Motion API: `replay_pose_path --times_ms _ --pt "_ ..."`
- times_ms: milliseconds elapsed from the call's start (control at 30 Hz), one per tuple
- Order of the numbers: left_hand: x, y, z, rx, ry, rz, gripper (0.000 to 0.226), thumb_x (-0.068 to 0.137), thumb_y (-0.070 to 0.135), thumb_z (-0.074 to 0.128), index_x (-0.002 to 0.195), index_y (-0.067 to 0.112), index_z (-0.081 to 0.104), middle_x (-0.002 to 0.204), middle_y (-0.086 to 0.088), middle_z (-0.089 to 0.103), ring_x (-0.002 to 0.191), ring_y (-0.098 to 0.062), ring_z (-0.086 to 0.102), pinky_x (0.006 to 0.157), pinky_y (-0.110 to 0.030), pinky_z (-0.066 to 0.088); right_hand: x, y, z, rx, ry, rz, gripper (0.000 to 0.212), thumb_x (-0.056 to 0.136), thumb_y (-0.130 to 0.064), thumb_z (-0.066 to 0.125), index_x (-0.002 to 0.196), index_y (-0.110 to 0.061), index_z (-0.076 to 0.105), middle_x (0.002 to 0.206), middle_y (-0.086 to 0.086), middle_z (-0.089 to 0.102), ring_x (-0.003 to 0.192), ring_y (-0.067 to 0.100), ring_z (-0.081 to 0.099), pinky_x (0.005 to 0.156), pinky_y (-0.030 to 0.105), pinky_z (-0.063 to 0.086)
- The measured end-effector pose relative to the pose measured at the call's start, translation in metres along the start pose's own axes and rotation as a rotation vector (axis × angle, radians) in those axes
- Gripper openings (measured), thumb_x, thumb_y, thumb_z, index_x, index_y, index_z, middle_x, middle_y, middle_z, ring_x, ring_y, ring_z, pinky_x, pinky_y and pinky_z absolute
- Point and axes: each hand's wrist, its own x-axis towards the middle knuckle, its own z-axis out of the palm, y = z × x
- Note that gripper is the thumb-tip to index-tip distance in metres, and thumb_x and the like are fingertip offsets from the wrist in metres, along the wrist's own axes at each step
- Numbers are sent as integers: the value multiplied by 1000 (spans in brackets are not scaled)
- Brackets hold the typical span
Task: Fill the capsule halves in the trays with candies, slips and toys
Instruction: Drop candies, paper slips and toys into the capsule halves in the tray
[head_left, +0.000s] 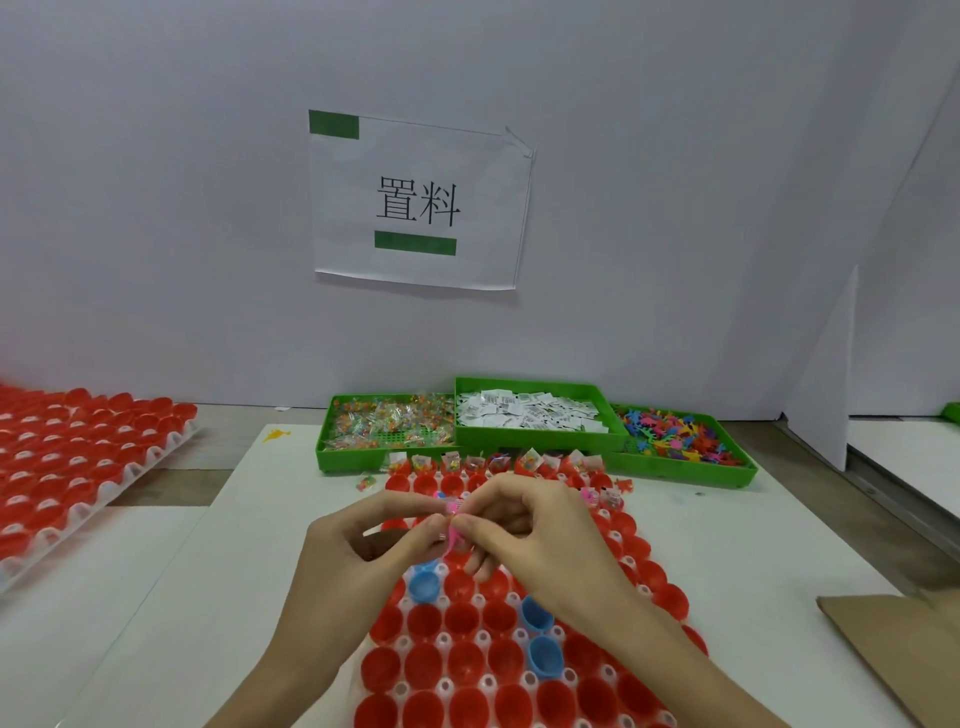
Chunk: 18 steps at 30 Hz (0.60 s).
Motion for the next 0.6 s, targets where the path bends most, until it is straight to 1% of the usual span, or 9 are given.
replay_pose_path --times_ms 67,167,233,300,367,400,500,567,600 --pt "0 0 -1 -15 -30 -40 15 82 23 81 96 28 83 99 -1 80 89 -22 79 80 -19 59 1 1 1 -17 24 -10 2 93 -17 74 93 -16 73 75 3 75 61 19 72 61 29 61" --pt "-1 0 -1 -11 -48 -73 19 75 19 86 92 26 82 92 -6 80 86 -23 79 77 -19 59 2 2 3 -16 24 -27 7 92 -26 75 89 -19 74 73 2 74 60 16 70 59 26 57" --pt "-1 1 -1 -19 -27 -64 18 73 17 86 89 24 83 88 -8 80 84 -24 79 74 -20 60 4 2 3 21 0 -18 13 93 -30 74 89 -19 76 73 4 74 58 16 69 58 24 55" --pt "0 1 -3 -38 8 -55 16 73 16 85 88 24 84 89 -7 80 83 -24 79 75 -20 60 10 -1 1 10 -24 -13 20 97 -35 68 90 -19 78 75 5 75 59 19 70 58 27 56" --pt "1 2 -4 -74 36 -67 16 74 17 85 88 24 84 90 -7 81 85 -25 79 76 -19 60 20 -5 -4 -17 -70 10 28 98 -39 63 92 -18 80 75 5 76 60 21 71 61 31 59" --pt "1 1 -5 -94 51 -76 16 74 17 85 89 23 84 89 -8 81 85 -25 79 75 -19 60 25 -8 -6 -19 -115 28 30 98 -40 63 93 -17 80 75 6 76 60 20 71 61 30 59" --pt "3 0 -8 -135 122 -112 17 71 21 86 88 20 85 88 -8 80 82 -25 79 72 -19 60 45 -16 -16 -16 -241 61 36 100 -45 61 98 -15 81 81 6 78 66 18 73 63 24 58" --pt "5 -1 -11 -141 141 -147 16 71 24 85 87 19 84 88 -9 80 82 -24 79 74 -25 62 67 -14 -27 -3 -212 84 36 102 -41 58 102 -12 79 83 9 78 67 19 73 61 23 59" --pt "6 -2 -12 -137 137 -170 14 73 25 84 87 20 84 88 -9 80 83 -24 79 77 -30 63 81 -9 -33 -38 -143 93 32 103 -35 57 103 -10 77 83 10 77 68 20 73 60 24 60"
